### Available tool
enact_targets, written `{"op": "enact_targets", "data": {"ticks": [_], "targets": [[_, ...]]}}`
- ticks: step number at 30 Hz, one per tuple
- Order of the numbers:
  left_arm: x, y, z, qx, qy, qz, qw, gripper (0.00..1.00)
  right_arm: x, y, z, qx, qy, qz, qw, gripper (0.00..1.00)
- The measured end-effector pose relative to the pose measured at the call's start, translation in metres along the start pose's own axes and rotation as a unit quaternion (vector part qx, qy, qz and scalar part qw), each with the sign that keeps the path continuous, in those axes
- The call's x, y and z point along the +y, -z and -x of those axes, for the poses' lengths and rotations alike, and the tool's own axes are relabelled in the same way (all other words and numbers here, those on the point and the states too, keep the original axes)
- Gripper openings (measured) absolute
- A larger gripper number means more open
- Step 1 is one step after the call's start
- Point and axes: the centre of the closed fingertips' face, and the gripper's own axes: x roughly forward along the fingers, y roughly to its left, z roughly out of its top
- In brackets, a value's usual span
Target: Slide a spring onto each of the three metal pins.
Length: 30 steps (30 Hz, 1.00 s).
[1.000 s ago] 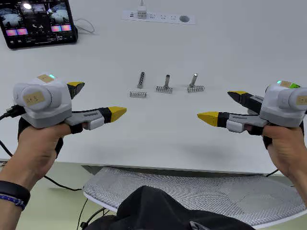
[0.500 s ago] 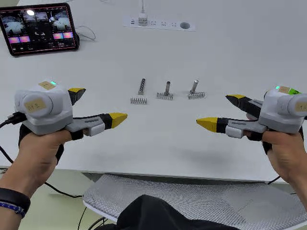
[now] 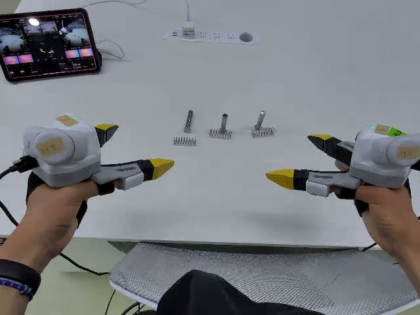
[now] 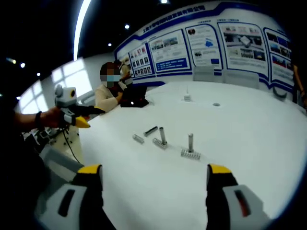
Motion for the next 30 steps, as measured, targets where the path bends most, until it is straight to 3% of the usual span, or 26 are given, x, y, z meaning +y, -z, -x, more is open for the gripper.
{"op": "enact_targets", "data": {"ticks": [6,8,10,18,30], "targets": [[0.003,-0.002,-0.007,0.003,0.002,-0.006,1.0000,0.85,0.003,0.002,0.000,0.001,-0.004,-0.002,1.0000,0.95],[0.004,-0.002,-0.011,0.005,0.003,-0.005,1.0000,0.85,-0.003,0.005,0.000,0.011,0.014,0.014,0.9997,0.99],[0.004,-0.003,-0.015,0.005,0.005,-0.005,1.0000,0.85,0.001,0.005,-0.001,0.008,0.004,0.007,0.9999,0.99],[0.006,-0.008,-0.032,0.003,0.004,0.001,1.0000,0.85,-0.001,0.007,-0.001,-0.001,0.004,-0.004,1.0000,0.99],[0.012,-0.013,-0.056,0.005,0.010,0.001,0.9999,0.83,0.003,0.015,0.002,0.011,0.001,-0.003,0.9999,0.97]]}}
